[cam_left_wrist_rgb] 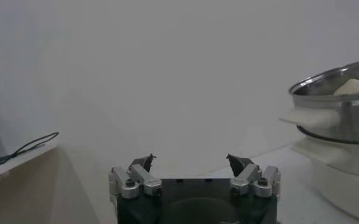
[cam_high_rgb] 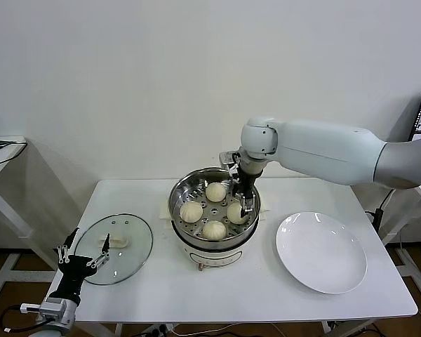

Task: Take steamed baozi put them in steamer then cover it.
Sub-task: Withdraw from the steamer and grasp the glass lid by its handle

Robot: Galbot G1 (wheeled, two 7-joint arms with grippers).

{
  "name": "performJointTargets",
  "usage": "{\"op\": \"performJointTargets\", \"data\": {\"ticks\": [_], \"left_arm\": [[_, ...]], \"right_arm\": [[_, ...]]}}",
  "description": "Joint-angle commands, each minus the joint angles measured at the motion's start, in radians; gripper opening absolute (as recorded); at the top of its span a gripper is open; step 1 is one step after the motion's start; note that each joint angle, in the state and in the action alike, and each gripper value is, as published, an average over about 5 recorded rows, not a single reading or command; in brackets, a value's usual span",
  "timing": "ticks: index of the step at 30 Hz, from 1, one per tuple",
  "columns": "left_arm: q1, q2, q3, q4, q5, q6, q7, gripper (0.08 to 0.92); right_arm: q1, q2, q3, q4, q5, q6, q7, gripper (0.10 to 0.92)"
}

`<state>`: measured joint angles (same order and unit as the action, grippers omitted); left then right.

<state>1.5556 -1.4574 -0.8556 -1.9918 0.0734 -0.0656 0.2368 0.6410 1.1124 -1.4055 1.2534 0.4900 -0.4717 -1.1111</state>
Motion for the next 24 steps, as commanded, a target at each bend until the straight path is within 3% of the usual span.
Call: {"op": "performJointTargets", "data": {"ticks": [1, 6, 10, 18, 24], "left_arm": [[0.004, -0.001, 0.0, -0.013, 0.001, 0.005, -0.001, 0.823], [0.004, -0.002, 0.005, -0.033, 0.001, 0.02, -0.006, 0.823], [0.001, -0.002, 0.016, -0.052, -0.001, 0.04, -0.029, 0.823], [-0.003, 0.009, 0.053, -0.095, 0.021, 0.064, -0.042, 0.823], [-0.004, 0.032, 0.07, -0.129, 0.036, 0.08, -0.044, 0.823]], "right_arm": [[0.028, -0.167, 0.163, 0.048, 0.094, 0.009, -0.031, 0.823], [-0.049, -0.341, 0.345, 0.119, 0.098, 0.013, -0.021, 0.823], [-0.218, -0.477, 0.575, 0.184, 0.099, 0.052, 0.104, 0.823], [-0.763, -0.62, 1.144, 0.314, 0.225, 0.295, 0.668, 0.823], [-1.265, -0.586, 1.578, 0.412, 0.262, 0.438, 0.986, 0.823]]}}
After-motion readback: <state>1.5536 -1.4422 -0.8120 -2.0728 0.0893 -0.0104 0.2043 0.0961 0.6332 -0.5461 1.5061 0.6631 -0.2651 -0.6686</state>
